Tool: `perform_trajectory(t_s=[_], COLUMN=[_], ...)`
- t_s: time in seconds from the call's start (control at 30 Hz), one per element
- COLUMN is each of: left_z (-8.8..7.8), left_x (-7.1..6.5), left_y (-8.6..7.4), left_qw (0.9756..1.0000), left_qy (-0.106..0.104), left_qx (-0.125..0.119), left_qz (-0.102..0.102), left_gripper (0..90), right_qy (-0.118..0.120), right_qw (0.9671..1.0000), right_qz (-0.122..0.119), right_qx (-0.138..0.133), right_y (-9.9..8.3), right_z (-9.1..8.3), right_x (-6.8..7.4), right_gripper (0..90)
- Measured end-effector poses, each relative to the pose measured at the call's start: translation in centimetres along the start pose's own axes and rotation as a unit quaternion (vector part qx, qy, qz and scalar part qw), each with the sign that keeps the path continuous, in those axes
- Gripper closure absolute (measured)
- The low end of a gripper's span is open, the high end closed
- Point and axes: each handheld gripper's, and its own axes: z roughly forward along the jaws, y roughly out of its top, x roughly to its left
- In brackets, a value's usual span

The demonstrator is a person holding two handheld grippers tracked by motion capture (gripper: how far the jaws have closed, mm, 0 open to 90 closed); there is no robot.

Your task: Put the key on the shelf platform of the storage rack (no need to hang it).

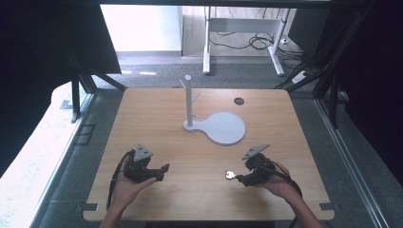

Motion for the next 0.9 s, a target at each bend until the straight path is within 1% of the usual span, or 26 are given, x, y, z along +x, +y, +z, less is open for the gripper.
perform_trajectory(t_s=[0.03,0.07,0.1,0.13,0.17,0.23,0.27,0.3,0.4,0.5,0.53,0.57,0.6,0.63,0.77,0.87,0.9], left_z=[-0.1,-0.2,-0.3,-0.4,-0.4,-0.4,-0.4,-0.4,-0.4,-0.5,-0.5,-0.6,-0.6,-0.7,-0.8,-0.8,-0.8], left_x=[0.1,0.1,0.1,0.1,0.0,-0.1,-0.1,-0.1,-0.2,-0.1,-0.1,0.1,0.1,0.1,0.3,0.5,0.6], left_y=[0.0,0.0,0.0,0.0,0.1,0.1,0.1,0.1,0.0,-0.3,-0.3,-0.4,-0.4,-0.4,-0.2,-0.2,-0.2], left_qw=[1.0,1.0,1.0,1.0,1.0,0.9999,0.9999,1.0,1.0,0.9999,0.9999,0.9998,0.9998,0.9998,0.9994,0.9992,0.9991], left_qy=[0.003,0.003,0.002,0.0,0.0,-0.002,-0.002,-0.002,-0.001,-0.001,0.001,0.003,0.003,0.003,-0.002,-0.006,-0.007], left_qx=[0.0,-0.002,-0.003,-0.005,-0.006,-0.008,-0.009,-0.008,-0.008,-0.009,-0.009,-0.01,-0.01,-0.011,-0.018,-0.026,-0.028], left_qz=[-0.002,-0.004,-0.005,-0.005,-0.006,-0.007,-0.007,-0.004,-0.005,-0.011,-0.014,-0.016,-0.016,-0.018,-0.028,-0.03,-0.031], left_gripper=[19.3,19.4,19.4,19.4,19.4,19.4,19.4,19.3,19.2,19.2,19.2,19.2,19.2,19.2,18.8,18.8,18.8], right_qy=[0.002,0.008,0.008,0.01,0.01,0.007,0.007,0.008,0.01,0.014,0.015,0.015,0.015,0.015,0.018,0.017,0.015], right_qw=[1.0,0.9998,0.9998,0.9993,0.9993,0.9982,0.9982,0.9976,0.9972,0.9965,0.9961,0.9953,0.9953,0.9947,0.9929,0.9925,0.9918], right_qz=[-0.003,-0.015,-0.015,-0.029,-0.029,-0.044,-0.044,-0.05,-0.053,-0.057,-0.06,-0.063,-0.063,-0.068,-0.076,-0.08,-0.084], right_qx=[0.003,0.013,0.013,0.023,0.023,0.04,0.04,0.048,0.052,0.06,0.063,0.071,0.071,0.075,0.09,0.091,0.095], right_y=[0.2,0.8,0.8,1.2,1.2,1.8,1.8,2.1,2.3,2.5,2.6,2.7,2.7,2.8,3.2,3.4,3.4], right_z=[0.2,0.6,0.6,1.1,1.1,2.0,2.0,2.5,2.8,3.3,3.4,3.6,3.6,3.7,4.4,4.7,4.9], right_x=[0.2,0.7,0.7,1.1,1.1,1.5,1.5,1.6,1.6,1.5,1.4,1.4,1.4,1.3,1.3,1.3,1.5], right_gripper=[37.8,38.6,38.6,38.4,38.4,37.9,37.9,37.3,36.2,36.0,36.0,36.2,36.2,36.4,36.5,37.0,38.0])
